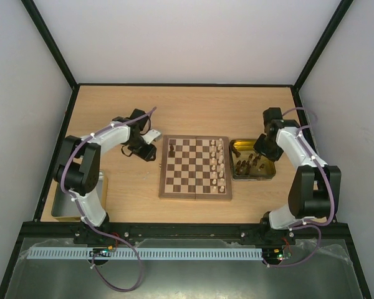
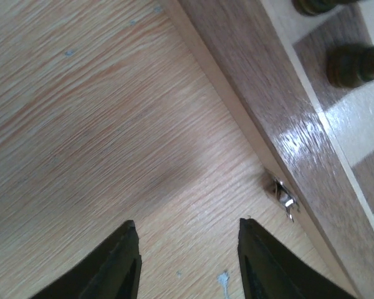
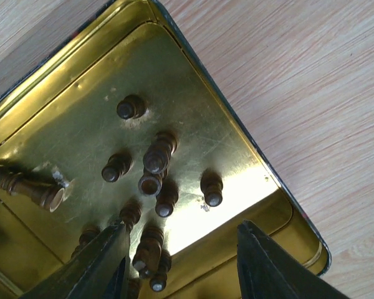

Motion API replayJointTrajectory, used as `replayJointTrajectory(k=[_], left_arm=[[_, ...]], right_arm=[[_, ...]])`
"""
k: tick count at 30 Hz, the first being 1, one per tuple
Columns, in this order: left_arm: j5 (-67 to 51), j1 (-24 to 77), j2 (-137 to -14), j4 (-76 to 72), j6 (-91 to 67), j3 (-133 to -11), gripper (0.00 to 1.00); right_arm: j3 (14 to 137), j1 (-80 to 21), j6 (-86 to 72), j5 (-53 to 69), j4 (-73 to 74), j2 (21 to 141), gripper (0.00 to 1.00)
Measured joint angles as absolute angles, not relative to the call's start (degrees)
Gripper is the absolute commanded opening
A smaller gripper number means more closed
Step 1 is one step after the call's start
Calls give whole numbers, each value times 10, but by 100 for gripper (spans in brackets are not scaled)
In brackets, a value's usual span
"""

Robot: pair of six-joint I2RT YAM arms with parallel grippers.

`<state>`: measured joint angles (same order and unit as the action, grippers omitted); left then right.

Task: Set up the chess pieces on the board
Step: Move the chessboard to the center of the board.

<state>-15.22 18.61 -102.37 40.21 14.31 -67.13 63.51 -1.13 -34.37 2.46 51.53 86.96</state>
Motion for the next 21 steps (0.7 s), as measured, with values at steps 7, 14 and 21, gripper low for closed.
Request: replayJointTrajectory(k=[7, 14, 21], left_arm=[[-148, 197, -1047, 392, 140, -673, 19], [-138, 201, -1051, 381, 138, -673, 4], [-135, 210, -1072, 380, 137, -676, 2]], right_arm=[[612, -12, -349, 42, 515, 843, 43], [601, -12, -349, 47, 515, 840, 41], [601, -14, -349, 52, 515, 840, 40]])
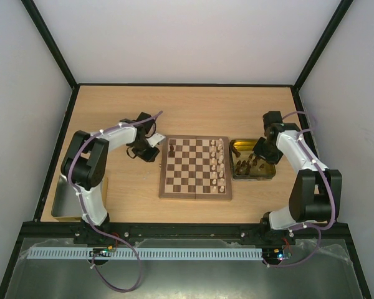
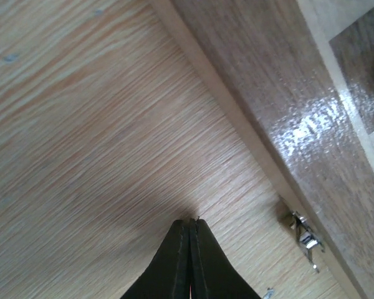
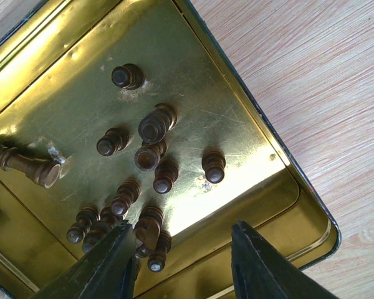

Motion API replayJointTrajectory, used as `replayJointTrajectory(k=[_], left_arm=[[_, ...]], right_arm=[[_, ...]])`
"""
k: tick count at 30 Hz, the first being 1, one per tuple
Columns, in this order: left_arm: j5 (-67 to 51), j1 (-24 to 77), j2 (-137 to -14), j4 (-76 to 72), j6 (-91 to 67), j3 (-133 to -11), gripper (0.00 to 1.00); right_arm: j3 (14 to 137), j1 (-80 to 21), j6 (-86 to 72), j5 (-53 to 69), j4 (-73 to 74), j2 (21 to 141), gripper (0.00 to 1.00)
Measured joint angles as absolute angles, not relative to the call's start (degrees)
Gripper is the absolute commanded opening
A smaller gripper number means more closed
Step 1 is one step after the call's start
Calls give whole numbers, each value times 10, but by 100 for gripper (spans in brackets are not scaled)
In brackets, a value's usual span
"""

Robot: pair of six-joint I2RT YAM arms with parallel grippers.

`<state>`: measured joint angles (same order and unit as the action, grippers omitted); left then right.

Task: Set up the chess pieces on the board
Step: Move the chessboard to the center of the board.

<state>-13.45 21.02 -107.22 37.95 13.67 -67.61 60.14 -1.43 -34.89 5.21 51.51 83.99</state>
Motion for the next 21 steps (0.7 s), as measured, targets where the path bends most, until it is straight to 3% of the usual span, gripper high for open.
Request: replayJointTrajectory(k=[21], left_arm=[[-189, 249, -1112, 382, 126, -712, 2]], right_arm=[[603, -23, -349, 30, 515, 811, 40]])
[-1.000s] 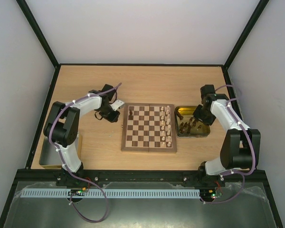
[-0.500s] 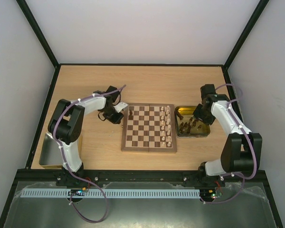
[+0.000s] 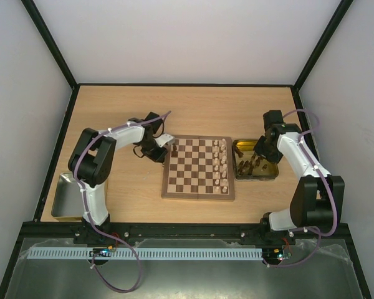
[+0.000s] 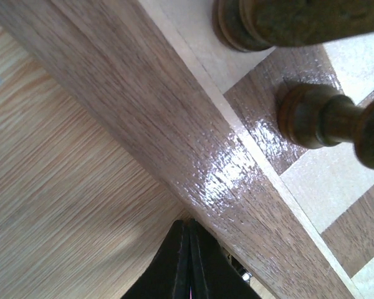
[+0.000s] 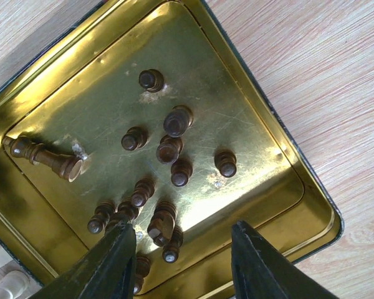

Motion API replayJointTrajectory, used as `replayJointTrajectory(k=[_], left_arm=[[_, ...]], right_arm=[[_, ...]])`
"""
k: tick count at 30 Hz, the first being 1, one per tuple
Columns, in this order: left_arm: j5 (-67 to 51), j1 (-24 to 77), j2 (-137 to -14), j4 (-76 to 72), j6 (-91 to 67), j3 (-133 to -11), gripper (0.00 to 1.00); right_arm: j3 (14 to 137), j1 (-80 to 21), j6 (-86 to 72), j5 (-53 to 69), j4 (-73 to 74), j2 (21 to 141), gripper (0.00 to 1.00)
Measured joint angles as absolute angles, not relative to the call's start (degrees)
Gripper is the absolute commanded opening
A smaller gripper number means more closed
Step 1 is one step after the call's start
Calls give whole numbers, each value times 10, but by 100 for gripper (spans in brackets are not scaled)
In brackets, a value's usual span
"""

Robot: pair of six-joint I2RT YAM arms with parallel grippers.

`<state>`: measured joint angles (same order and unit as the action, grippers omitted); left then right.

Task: Set up the chess pieces on the board
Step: Move the chessboard to the center of the board, then pick up the chess piece from the storage box.

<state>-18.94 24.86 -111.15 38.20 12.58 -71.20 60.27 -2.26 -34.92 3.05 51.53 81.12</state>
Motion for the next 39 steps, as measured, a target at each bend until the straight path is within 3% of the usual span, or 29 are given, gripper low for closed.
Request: replayJointTrajectory(k=[12, 22, 26, 31, 39], left_arm=[[-197, 275, -1125, 381, 126, -728, 2], [-174, 255, -1080, 366, 131, -672, 3], [-151, 199, -1065, 369, 133, -658, 14], [-129, 159, -1049, 372, 133, -652, 35], [-121, 159, -1027, 371, 132, -649, 37]], right_arm=[[602, -10, -349, 25, 510, 839, 39], [615, 3, -349, 24, 505, 878, 35], [615, 16, -350, 30, 501, 882, 34], [616, 36, -352, 51, 493, 901, 34], [627, 43, -354, 69, 478, 928, 31]])
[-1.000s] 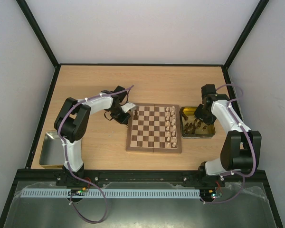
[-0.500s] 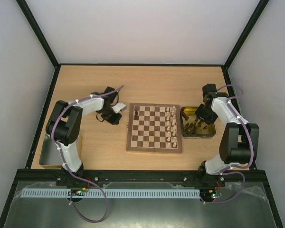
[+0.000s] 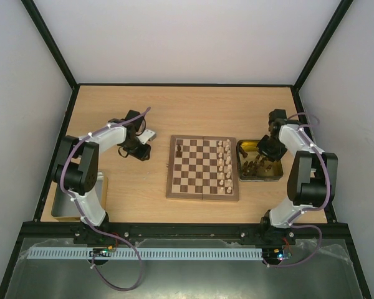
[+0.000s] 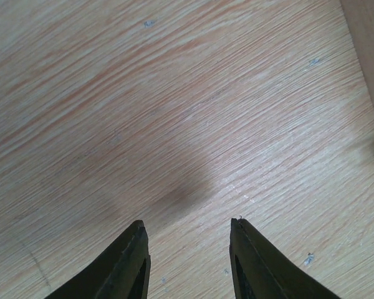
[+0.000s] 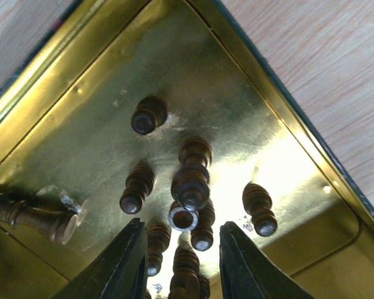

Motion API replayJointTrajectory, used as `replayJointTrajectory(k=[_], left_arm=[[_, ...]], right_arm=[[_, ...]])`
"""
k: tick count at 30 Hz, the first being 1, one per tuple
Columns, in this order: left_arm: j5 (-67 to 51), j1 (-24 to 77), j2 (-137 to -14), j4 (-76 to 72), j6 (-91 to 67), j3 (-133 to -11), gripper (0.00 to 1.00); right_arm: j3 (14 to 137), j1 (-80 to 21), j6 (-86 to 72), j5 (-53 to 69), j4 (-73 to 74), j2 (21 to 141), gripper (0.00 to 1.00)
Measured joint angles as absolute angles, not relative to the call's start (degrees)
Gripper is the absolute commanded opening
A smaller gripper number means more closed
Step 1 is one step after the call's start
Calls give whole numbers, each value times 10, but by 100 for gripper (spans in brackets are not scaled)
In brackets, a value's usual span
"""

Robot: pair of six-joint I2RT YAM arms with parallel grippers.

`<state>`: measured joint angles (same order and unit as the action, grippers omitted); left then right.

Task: Set up the chess pieces on the board
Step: Pick up the chess piece from the storage box.

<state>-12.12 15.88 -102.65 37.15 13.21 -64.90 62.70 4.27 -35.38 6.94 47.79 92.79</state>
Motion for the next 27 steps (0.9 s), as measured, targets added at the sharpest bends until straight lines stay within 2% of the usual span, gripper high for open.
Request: replayJointTrajectory(k=[27], left_arm=[[-120, 138, -1007, 369, 132, -633, 38]], right_arm=[[640, 43, -352, 75, 470, 979, 20]])
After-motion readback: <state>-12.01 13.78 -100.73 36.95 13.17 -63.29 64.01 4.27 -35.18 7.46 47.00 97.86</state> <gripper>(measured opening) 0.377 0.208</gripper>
